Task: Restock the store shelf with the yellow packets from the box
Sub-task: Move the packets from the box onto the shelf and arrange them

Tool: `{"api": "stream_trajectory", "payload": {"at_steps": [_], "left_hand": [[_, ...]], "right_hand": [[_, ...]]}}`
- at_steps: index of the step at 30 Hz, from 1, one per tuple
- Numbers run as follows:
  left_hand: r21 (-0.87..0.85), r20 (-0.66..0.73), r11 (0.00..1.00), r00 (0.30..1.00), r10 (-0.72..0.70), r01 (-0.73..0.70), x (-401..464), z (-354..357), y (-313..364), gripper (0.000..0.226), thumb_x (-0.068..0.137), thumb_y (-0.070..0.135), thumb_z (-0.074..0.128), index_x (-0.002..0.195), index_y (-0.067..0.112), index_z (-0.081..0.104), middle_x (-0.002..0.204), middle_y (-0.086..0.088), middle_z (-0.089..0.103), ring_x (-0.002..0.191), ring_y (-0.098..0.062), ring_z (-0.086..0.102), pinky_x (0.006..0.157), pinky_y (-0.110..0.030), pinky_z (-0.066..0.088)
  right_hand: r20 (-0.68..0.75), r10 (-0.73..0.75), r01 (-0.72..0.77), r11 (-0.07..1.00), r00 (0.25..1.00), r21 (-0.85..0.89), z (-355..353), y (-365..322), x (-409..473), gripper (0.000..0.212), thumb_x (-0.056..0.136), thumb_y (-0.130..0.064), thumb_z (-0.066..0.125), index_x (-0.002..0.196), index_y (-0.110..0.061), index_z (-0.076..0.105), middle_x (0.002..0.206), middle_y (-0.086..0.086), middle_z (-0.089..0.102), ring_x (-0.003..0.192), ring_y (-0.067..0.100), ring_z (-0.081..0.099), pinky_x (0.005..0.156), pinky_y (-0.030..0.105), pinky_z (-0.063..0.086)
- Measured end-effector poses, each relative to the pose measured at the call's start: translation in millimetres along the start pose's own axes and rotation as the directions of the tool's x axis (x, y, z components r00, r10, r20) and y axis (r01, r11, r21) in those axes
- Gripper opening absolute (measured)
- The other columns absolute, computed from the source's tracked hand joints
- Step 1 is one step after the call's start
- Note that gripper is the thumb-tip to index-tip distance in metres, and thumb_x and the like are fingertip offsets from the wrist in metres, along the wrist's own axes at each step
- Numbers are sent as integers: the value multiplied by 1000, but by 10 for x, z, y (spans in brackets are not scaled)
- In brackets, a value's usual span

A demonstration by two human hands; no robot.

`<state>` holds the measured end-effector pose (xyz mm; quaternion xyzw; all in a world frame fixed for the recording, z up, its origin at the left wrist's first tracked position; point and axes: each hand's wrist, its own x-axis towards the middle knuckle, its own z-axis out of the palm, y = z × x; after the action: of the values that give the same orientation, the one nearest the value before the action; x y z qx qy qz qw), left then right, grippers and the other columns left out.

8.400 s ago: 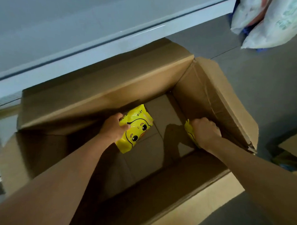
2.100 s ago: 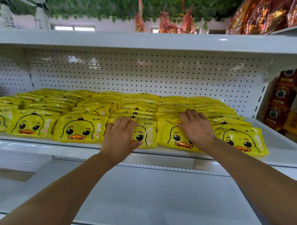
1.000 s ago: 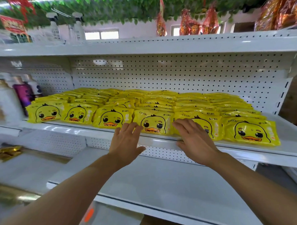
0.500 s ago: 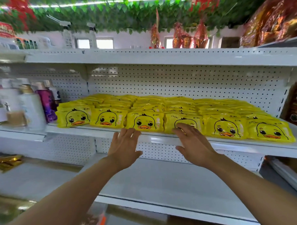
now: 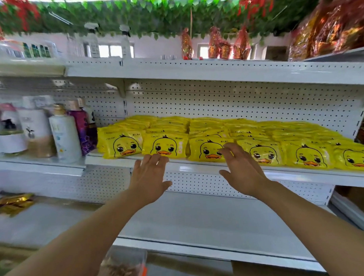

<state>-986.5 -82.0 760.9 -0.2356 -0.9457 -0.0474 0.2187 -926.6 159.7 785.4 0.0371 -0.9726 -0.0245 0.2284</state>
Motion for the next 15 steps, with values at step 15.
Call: {"api": "stream_trajectory", "payload": {"at_steps": [15], "left_hand": [[84,-41,970,974,-223,226,328,121,-1283,66,87,45,58,141,24,28,145,0,32,132,-23,29,107,-39,29]], "right_hand": [[-2,-149,146,965,989,217,553,-949,1274,60,90,-33,57,141,-15,32,147,5,25,132,25,34,106,34,34]]}}
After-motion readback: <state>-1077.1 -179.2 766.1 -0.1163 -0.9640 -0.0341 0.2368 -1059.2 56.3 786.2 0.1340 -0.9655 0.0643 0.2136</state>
